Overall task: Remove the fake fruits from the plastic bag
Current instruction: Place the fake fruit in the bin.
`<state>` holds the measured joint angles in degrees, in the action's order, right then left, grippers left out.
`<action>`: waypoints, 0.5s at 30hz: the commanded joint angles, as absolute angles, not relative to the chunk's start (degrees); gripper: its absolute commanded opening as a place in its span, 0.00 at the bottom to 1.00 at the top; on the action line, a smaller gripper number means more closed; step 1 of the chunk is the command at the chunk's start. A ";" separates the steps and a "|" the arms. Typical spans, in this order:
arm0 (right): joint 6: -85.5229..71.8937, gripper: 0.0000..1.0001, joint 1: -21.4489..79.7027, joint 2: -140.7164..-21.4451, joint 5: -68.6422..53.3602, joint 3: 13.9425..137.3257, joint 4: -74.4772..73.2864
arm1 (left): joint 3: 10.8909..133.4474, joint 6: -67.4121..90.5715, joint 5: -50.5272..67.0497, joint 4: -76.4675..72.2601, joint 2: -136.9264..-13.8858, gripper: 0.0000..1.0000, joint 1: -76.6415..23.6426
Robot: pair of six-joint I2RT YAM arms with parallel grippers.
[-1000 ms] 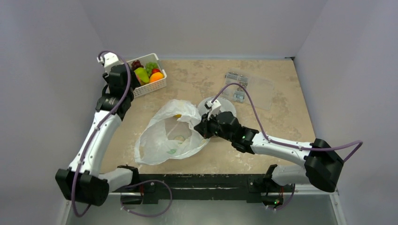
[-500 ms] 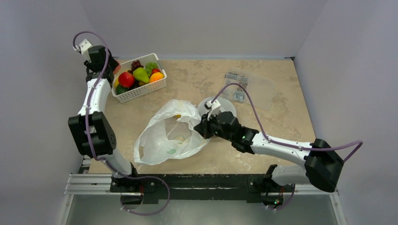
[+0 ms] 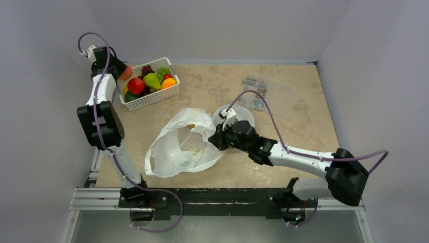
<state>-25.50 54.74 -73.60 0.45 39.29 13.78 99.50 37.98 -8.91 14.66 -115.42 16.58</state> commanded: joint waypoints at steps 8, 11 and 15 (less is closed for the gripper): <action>-24.66 0.00 54.84 -74.31 0.12 42.70 15.39 | 101.83 39.22 -10.33 23.70 -112.83 0.93 18.33; -24.45 0.00 54.84 -74.44 0.16 42.99 15.25 | 101.20 38.07 -9.28 24.72 -110.03 1.00 18.45; -24.34 0.00 54.87 -74.27 0.17 42.98 15.48 | 95.47 40.53 -4.53 25.50 -102.10 0.99 18.36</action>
